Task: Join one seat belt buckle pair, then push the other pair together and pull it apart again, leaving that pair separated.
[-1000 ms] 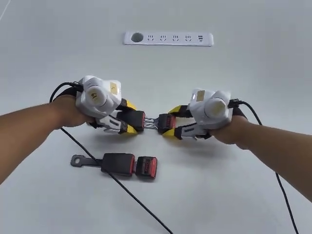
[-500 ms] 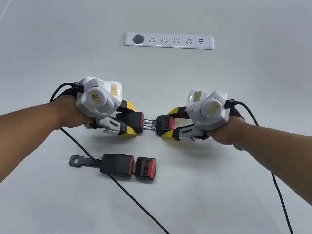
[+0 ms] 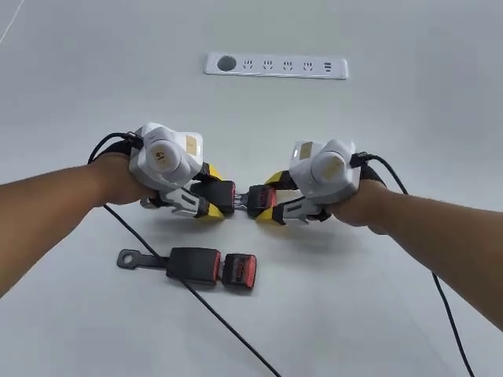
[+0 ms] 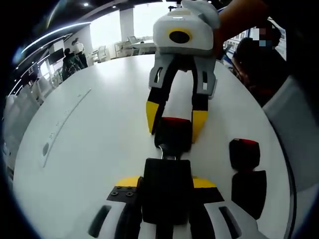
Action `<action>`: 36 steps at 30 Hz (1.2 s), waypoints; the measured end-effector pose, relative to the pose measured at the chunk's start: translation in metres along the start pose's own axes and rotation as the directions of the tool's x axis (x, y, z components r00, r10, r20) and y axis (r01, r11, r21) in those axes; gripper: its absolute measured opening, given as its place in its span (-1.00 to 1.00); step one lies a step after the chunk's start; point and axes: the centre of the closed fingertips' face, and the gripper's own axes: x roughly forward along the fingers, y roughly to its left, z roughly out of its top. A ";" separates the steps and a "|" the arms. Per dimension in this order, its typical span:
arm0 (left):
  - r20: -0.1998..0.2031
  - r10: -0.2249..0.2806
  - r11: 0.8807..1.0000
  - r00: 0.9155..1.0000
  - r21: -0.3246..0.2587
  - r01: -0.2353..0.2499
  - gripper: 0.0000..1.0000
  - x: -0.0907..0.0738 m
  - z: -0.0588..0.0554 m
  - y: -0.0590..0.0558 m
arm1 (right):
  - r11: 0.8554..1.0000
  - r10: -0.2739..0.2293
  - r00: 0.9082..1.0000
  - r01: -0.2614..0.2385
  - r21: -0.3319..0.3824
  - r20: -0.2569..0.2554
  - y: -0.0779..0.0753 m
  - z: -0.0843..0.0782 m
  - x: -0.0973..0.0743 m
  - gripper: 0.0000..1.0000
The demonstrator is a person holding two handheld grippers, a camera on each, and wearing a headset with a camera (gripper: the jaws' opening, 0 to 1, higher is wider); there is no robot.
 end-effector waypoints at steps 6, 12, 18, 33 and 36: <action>-0.007 -0.007 1.000 1.000 0.009 0.007 -0.27 0.000 0.000 -0.002 | 1.000 0.012 1.000 -0.012 0.000 -0.002 -0.001 0.002 0.002 -0.32; -0.007 -0.016 1.000 1.000 0.022 0.017 -0.28 -0.001 0.002 -0.004 | 1.000 0.013 1.000 -0.013 0.005 -0.002 0.001 0.010 0.010 -0.33; -0.029 -0.022 0.999 0.999 0.042 0.023 -0.28 -0.001 0.003 -0.006 | 0.999 -0.002 1.000 0.002 0.039 0.001 0.002 0.012 0.012 -0.34; -0.048 -0.027 0.998 0.998 0.049 0.030 -0.27 -0.002 0.001 -0.006 | 1.000 -0.015 0.999 0.016 0.020 -0.029 0.001 0.015 0.016 -0.33; -0.048 -0.028 0.998 0.998 0.050 0.030 -0.26 -0.002 0.000 -0.005 | 1.000 -0.016 0.999 0.017 0.018 -0.028 0.001 0.015 0.016 -0.33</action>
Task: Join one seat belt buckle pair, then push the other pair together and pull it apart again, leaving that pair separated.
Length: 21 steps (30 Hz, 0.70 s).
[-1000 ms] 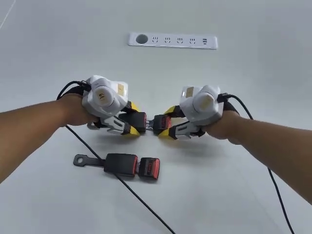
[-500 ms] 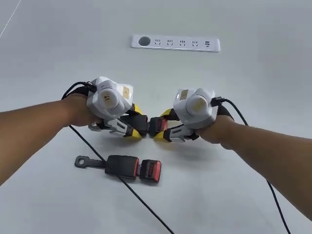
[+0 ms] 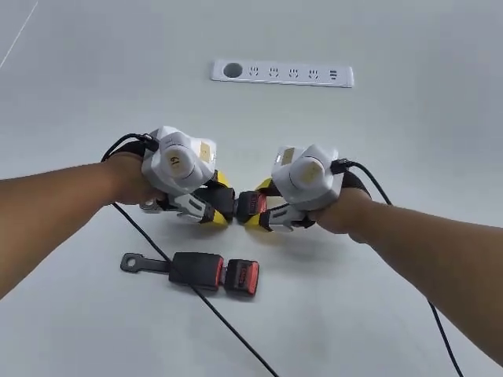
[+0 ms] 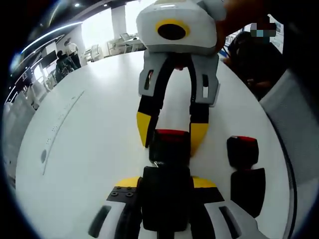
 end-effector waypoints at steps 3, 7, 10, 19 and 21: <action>0.001 0.000 1.000 1.000 0.000 0.000 -0.26 0.000 0.000 0.000 | 1.000 -0.004 1.000 0.004 -0.006 -0.006 0.000 0.000 0.000 -0.33; 0.006 0.000 1.000 1.000 -0.004 0.000 -0.26 0.000 -0.001 0.001 | 1.000 -0.004 1.000 0.004 -0.007 -0.006 0.000 0.000 0.000 -0.32; 0.005 -0.001 1.000 1.000 -0.003 0.001 -0.26 0.000 0.000 0.001 | 1.000 -0.002 1.000 0.002 -0.008 0.002 0.000 0.000 0.000 -0.32; 0.021 0.002 1.000 1.000 -0.019 -0.002 -0.25 0.000 -0.002 0.001 | 1.000 -0.007 1.000 0.007 -0.026 0.001 -0.001 -0.008 -0.007 -0.31; 0.024 0.003 1.000 1.000 -0.023 -0.003 -0.25 -0.001 -0.002 0.001 | 1.000 -0.009 1.000 0.009 -0.022 0.011 -0.002 -0.011 -0.009 -0.31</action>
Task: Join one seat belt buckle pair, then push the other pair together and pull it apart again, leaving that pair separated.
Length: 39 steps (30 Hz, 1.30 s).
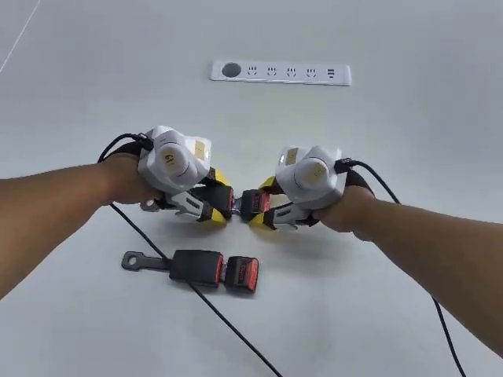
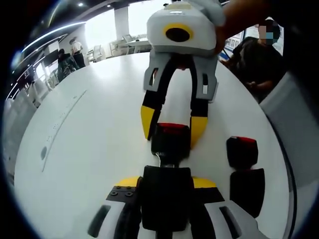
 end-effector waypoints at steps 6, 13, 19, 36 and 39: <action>-0.006 0.000 1.000 1.000 0.000 0.000 -0.25 0.000 0.001 0.000 | 1.000 -0.007 1.000 0.007 0.000 0.012 0.002 -0.002 -0.002 -0.31; -0.008 0.000 1.000 1.000 -0.003 0.000 -0.25 0.001 0.001 -0.001 | 1.000 -0.015 1.000 0.015 -0.005 0.016 0.002 -0.013 -0.014 -0.30; -0.010 0.002 1.000 1.000 -0.007 -0.002 -0.25 0.001 0.001 -0.002 | 1.000 -0.008 1.000 0.008 -0.012 0.011 0.000 -0.028 -0.027 -0.30; -0.026 -0.001 1.000 1.000 -0.011 0.001 -0.24 0.001 0.001 -0.003 | 0.999 -0.035 0.999 0.035 0.031 -0.014 -0.003 -0.066 -0.073 -0.28; -0.032 -0.002 1.000 0.999 -0.010 0.002 -0.24 0.001 0.001 -0.002 | 0.998 -0.041 0.999 0.042 0.041 -0.027 -0.006 -0.074 -0.082 -0.28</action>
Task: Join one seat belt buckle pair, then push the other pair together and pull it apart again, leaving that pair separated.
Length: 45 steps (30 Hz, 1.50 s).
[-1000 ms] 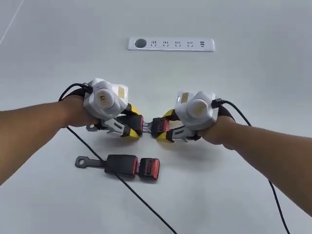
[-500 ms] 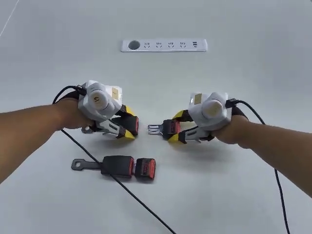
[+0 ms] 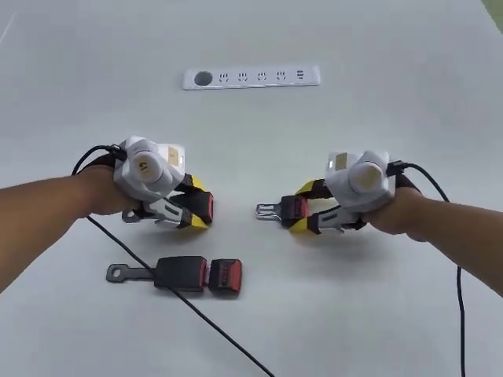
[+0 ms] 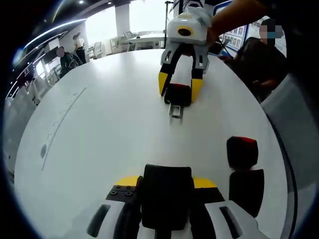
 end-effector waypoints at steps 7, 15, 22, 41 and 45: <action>-0.007 0.001 1.000 1.000 -0.002 -0.001 -0.24 0.000 0.001 0.000 | 1.000 -0.008 1.000 0.009 0.023 -0.007 -0.004 -0.014 -0.014 -0.27; -0.018 0.001 1.000 1.000 -0.001 -0.001 -0.23 0.000 0.002 0.000 | 0.999 -0.030 1.000 0.030 0.035 -0.008 -0.008 -0.022 -0.019 -0.25; -0.030 -0.009 0.996 1.000 -0.089 0.006 -0.03 0.000 0.005 -0.008 | 0.996 -0.084 0.996 0.083 0.004 0.044 -0.008 -0.010 -0.015 0.15; 0.117 0.511 0.771 0.851 -0.499 -0.395 0.96 -0.097 0.020 0.020 | 0.862 -0.459 0.871 0.389 0.325 0.176 -0.020 0.019 -0.057 0.89; 0.125 0.573 0.717 0.810 -0.554 -0.422 1.00 -0.119 0.013 0.001 | 0.850 -0.482 0.855 0.403 0.340 0.192 -0.005 0.026 -0.063 0.92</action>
